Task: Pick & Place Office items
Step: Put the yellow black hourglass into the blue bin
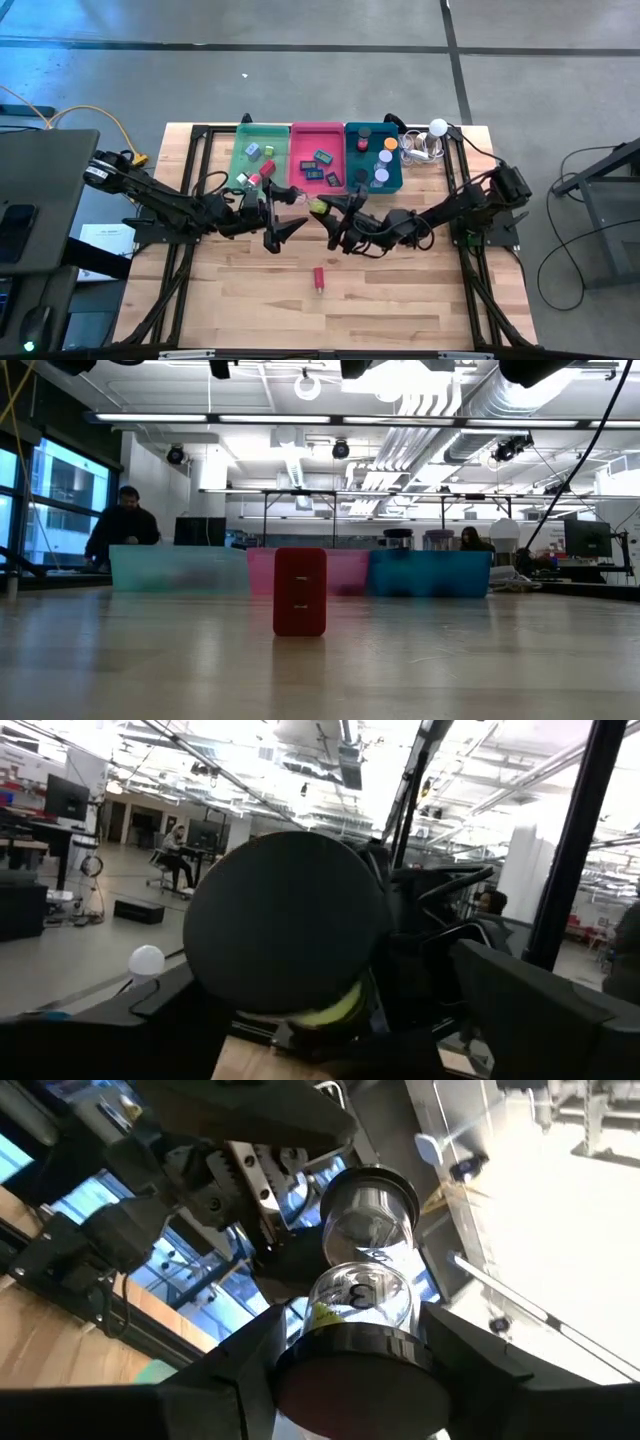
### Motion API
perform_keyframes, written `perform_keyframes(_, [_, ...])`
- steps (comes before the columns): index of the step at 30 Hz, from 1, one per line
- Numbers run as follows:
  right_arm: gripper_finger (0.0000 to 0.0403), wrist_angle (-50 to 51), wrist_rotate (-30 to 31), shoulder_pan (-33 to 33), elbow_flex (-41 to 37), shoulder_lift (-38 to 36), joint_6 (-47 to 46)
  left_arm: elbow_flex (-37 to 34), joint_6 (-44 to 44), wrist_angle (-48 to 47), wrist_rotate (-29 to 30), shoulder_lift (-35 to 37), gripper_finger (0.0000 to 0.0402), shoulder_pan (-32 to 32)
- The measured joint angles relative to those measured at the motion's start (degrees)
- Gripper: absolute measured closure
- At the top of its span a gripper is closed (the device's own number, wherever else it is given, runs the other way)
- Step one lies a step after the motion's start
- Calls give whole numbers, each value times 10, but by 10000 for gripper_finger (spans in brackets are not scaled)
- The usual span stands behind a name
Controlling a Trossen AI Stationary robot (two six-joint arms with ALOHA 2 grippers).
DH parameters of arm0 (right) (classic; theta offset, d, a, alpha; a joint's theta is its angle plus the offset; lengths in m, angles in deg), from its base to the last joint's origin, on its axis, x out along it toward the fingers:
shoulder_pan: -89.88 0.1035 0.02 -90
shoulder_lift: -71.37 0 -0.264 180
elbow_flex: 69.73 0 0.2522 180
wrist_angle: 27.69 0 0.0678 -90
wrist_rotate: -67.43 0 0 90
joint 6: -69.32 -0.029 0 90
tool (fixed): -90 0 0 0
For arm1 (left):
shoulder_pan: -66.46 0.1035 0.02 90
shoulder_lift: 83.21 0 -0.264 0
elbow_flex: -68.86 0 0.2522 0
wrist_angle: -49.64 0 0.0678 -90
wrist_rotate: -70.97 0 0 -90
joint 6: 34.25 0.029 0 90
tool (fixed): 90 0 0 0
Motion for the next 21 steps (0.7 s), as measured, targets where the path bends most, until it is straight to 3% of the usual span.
perform_keyframes(6, [207, 14, 58, 34, 1, 0, -8, -1, 56, -6, 24, 0, 42, -1])
perform_keyframes(12, [204, 70, 211, 65, -1, 1, -44, 1, 207, 4, 138, 3, 41, -9])
perform_keyframes(18, [204, 142, 343, 64, -1, 0, -77, 0, 257, -1, 262, 3, 41, -36])
perform_keyframes(21, [198, 151, 366, 57, -1, 0, -77, 0, 277, -1, 295, 3, 41, -53])
